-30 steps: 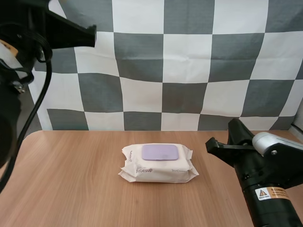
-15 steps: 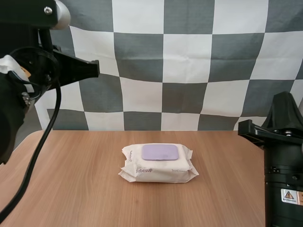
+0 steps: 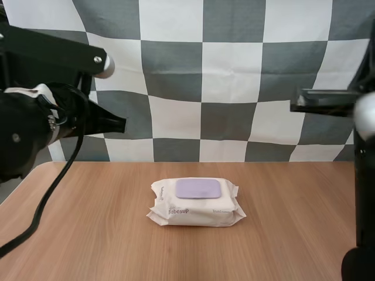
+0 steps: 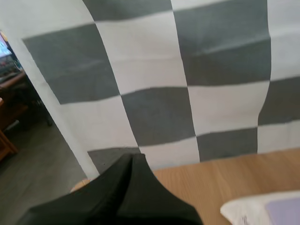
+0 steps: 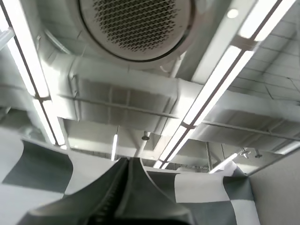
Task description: Open the wet wipes lid
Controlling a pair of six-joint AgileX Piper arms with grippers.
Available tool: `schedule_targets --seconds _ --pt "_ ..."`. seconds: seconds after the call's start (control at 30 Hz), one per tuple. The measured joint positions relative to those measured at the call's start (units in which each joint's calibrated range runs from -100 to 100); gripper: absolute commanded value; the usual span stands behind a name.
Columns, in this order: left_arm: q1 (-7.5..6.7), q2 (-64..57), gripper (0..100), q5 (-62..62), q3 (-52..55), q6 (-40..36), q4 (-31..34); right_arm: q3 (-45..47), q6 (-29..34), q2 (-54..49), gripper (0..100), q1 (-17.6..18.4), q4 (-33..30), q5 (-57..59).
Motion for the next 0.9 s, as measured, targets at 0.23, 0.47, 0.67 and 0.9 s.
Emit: schedule_targets --seconds 0.23,0.47,0.67,0.9 --pt "0.0 8.0 0 14.7 0.0 5.7 1.6 -13.1 -9.7 12.7 0 0.0 -9.0 18.0" --pt "0.0 10.7 0 17.3 2.3 10.4 4.8 -16.1 -11.6 21.1 0 0.0 -10.3 37.6" --pt "0.0 11.0 0 11.3 7.9 12.2 10.2 -16.2 -15.8 22.0 0 0.0 -10.6 52.7" --pt "0.0 15.1 0 -1.9 15.1 15.6 5.9 -16.2 -21.4 30.6 0 0.0 -18.7 70.4"
